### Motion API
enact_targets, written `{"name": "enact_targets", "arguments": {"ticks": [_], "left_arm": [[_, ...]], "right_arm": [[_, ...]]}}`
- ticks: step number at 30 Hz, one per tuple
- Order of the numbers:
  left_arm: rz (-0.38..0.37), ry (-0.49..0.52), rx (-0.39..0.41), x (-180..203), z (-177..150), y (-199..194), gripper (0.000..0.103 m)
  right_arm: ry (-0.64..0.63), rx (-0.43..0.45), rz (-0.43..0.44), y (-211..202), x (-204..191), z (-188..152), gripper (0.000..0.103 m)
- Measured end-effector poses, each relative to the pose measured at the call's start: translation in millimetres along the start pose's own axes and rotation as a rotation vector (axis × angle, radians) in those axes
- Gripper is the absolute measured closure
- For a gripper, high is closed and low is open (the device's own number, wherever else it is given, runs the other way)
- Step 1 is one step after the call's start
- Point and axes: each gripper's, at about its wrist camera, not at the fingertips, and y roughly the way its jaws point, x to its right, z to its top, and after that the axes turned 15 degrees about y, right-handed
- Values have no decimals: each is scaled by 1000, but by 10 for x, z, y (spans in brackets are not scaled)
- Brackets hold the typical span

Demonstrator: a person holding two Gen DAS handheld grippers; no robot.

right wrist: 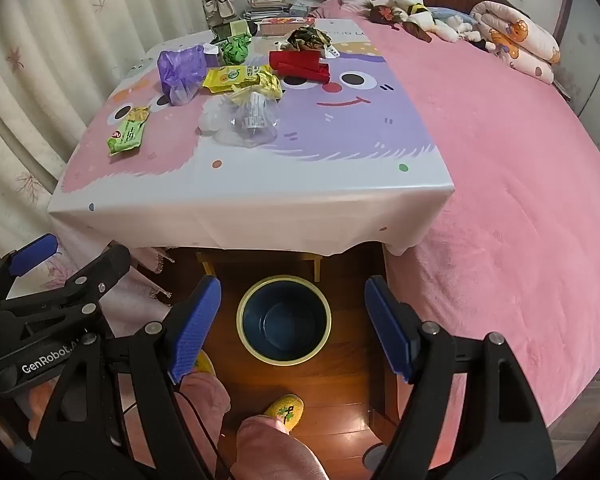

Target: Collect trash

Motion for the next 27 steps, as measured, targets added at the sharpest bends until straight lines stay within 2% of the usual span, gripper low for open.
{"name": "enact_targets", "arguments": {"ticks": [11, 27], "left_arm": [[-29, 3, 3, 4, -54, -41, 11], [-30, -1, 9, -33, -59, -51, 12]], "right_arm": [[2, -6, 10, 44, -21, 9, 30], [-4, -12, 24, 41, -69, -57, 30]]}}
